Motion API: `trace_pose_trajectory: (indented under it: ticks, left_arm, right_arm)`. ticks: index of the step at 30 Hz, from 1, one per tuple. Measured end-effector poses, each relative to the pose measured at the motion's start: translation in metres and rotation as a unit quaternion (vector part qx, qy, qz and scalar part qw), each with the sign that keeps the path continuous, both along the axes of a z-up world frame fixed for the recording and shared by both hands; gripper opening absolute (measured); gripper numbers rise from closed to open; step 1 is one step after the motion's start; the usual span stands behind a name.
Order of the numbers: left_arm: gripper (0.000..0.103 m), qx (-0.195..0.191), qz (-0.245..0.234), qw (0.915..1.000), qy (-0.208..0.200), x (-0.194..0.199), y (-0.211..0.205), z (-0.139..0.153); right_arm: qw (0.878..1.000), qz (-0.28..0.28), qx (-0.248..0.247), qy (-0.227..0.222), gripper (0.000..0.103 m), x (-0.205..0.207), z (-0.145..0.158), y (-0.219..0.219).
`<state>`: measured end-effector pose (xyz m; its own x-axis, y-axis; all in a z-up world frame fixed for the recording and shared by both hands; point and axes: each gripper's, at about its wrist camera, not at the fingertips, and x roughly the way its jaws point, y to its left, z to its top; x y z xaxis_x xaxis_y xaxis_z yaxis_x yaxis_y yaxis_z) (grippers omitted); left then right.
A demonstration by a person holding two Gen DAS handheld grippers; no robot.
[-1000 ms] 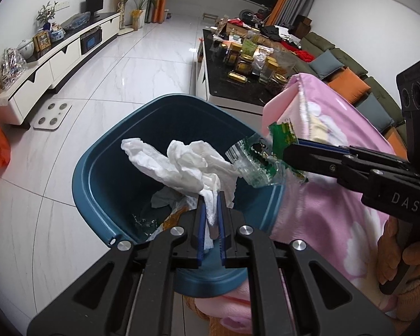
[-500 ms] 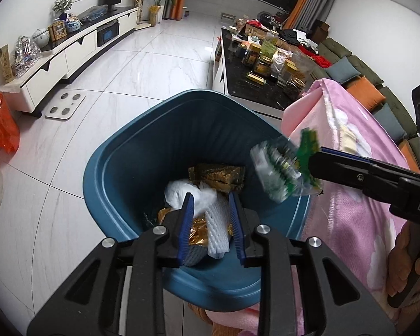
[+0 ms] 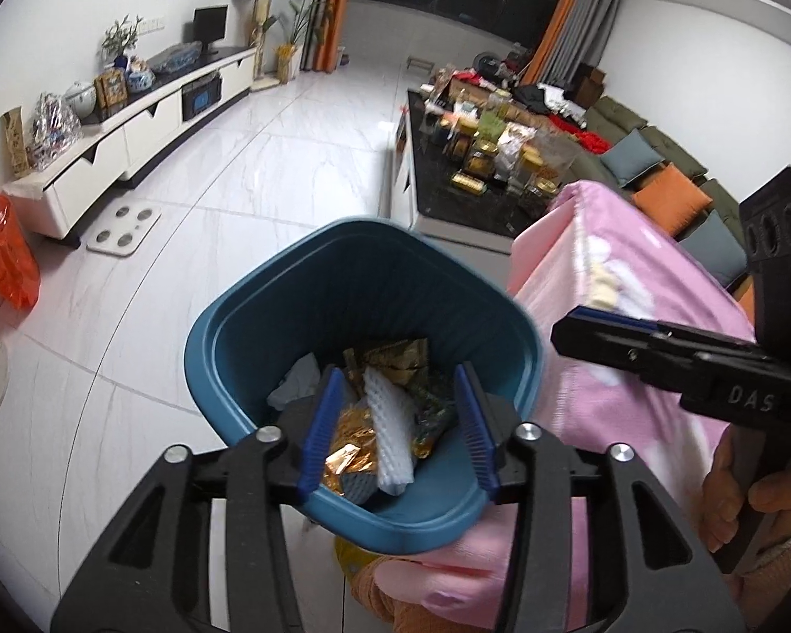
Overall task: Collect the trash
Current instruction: 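Lower the tissue and wrapper over the teal bin and open both grippers, then move both open grippers back over the table toward the orange peel and paper cup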
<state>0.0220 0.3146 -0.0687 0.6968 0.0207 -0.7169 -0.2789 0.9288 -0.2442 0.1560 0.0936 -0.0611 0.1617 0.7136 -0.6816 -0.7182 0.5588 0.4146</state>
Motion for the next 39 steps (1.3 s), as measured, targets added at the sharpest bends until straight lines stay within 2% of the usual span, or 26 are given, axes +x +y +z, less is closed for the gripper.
trace_pose_trajectory:
  ticks: [6, 10, 15, 19, 25, 31, 39]
  left_arm:
    - [0.058, -0.012, -0.05, 0.9974, -0.05, -0.012, -0.033, 0.023]
    - [0.065, -0.023, -0.106, 0.991, -0.079, -0.014, -0.07, 0.035]
    - [0.073, -0.034, -0.169, 0.9808, -0.091, -0.007, -0.122, 0.041]
    - [0.073, -0.04, -0.226, 0.9695, -0.086, 0.004, -0.171, 0.04]
    - [0.072, -0.034, -0.302, 0.9495, -0.079, 0.016, -0.243, 0.04]
    - [0.07, -0.024, -0.363, 0.9291, -0.064, 0.029, -0.312, 0.036]
    - [0.066, -0.012, -0.432, 0.9008, -0.044, 0.046, -0.4, 0.032]
  right_arm:
    - [0.999, -0.011, 0.014, -0.04, 0.037, -0.017, 0.022, -0.048]
    - [0.997, -0.034, 0.018, -0.067, 0.041, -0.027, 0.037, -0.093]
    - [0.992, -0.092, 0.022, -0.086, 0.042, -0.037, 0.047, -0.167]
    - [0.985, -0.142, 0.018, -0.094, 0.042, -0.043, 0.048, -0.219]
    - [0.969, -0.228, 0.014, -0.091, 0.043, -0.049, 0.043, -0.302]
    - [0.951, -0.297, 0.013, -0.088, 0.043, -0.053, 0.035, -0.366]
    - [0.927, -0.367, 0.017, -0.079, 0.043, -0.048, 0.028, -0.429]
